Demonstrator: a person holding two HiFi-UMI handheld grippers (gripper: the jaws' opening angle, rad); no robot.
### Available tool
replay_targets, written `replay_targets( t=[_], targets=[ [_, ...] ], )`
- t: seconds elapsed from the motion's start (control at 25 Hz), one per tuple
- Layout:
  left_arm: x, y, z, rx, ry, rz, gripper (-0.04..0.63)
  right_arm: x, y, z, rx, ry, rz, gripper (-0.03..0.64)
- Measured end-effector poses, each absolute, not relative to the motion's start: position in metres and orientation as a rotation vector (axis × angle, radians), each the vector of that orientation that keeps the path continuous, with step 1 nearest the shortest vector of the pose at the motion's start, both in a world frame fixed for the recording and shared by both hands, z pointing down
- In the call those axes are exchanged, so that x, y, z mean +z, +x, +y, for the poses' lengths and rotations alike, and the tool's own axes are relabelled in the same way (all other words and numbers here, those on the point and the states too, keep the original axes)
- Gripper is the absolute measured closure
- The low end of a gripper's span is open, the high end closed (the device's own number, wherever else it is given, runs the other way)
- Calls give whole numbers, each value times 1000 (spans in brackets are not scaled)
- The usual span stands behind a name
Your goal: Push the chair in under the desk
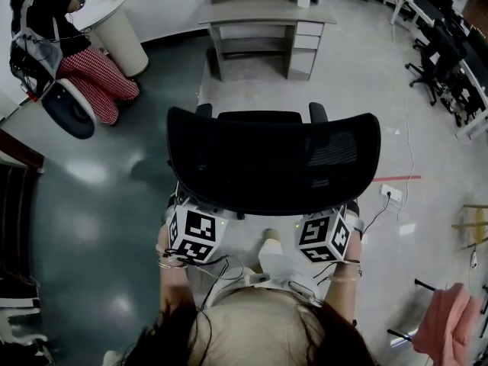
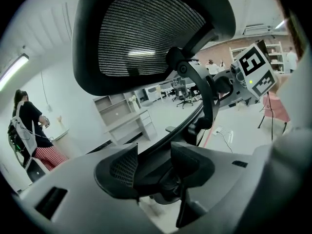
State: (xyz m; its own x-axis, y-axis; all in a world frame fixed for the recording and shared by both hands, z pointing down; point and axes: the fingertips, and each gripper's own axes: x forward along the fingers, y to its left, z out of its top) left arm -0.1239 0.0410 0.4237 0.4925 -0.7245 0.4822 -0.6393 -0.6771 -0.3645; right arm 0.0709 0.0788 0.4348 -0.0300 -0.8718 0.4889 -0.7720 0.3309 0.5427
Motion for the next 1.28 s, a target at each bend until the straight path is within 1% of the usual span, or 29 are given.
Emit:
replay_targets(
  t=[1.28],
  targets=[
    [419,-110,-30,-960,-2592,1230,394,434,83,6,-131,1445,-1827,385]
  ],
)
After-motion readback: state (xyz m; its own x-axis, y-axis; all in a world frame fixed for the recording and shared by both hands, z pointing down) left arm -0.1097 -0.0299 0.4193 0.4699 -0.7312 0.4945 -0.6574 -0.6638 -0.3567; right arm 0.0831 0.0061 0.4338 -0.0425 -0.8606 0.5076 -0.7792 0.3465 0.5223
